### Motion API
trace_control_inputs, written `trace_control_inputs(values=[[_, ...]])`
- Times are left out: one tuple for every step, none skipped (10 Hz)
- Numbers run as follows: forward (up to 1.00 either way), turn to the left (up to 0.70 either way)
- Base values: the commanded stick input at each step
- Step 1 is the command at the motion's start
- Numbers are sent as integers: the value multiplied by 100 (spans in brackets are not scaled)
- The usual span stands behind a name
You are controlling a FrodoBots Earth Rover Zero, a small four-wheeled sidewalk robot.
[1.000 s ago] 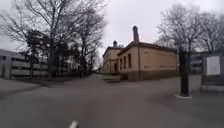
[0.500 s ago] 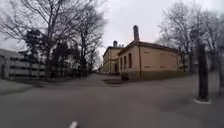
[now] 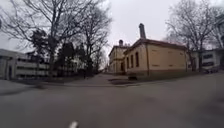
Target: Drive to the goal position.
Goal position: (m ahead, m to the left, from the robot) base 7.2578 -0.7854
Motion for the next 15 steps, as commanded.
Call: trace_control_inputs(values=[[100,1],[100,1],[100,3],[100,41],[100,41],[100,41],[100,41],[100,41],[100,30],[100,15],[100,1],[100,1],[100,1],[100,1],[100,1]])
